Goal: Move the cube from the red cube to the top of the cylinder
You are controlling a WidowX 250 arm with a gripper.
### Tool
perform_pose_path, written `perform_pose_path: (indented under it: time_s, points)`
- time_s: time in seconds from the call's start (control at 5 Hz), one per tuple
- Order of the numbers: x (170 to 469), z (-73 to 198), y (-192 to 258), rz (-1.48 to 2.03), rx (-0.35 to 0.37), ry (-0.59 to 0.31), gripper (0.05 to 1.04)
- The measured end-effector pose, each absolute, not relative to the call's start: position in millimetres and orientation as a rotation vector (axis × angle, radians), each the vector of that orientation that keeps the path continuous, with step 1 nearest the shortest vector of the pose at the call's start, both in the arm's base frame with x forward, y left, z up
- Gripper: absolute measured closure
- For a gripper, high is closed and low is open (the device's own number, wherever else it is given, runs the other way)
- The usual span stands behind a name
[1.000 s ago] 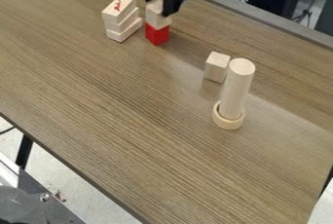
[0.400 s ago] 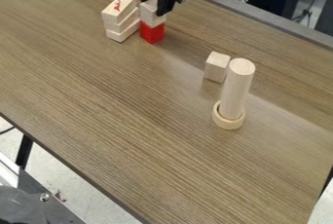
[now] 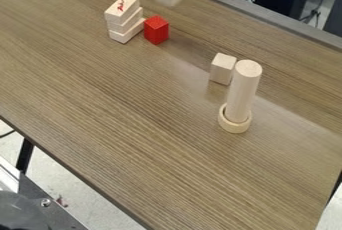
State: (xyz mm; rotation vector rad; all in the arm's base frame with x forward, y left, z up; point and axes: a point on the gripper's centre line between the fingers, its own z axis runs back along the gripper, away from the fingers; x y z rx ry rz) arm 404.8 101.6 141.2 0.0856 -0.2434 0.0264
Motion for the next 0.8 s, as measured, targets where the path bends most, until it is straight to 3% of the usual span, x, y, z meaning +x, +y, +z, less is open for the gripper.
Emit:
perform_pose_path:
  time_s: [0.2, 0.4, 0.6, 0.8]
  points:
    - [402.1, 182.4, 86.4, 0.055, -0.033, -0.296, 0.545]
    - [380.8, 210.6, 67.2, 0.029, -0.066, -0.310, 0.545]
    - [354.6, 227.3, 36.5, 0.011, -0.084, -0.289, 0.545]
    - [329.3, 217.2, 9.3, -0.031, -0.080, -0.240, 0.545]
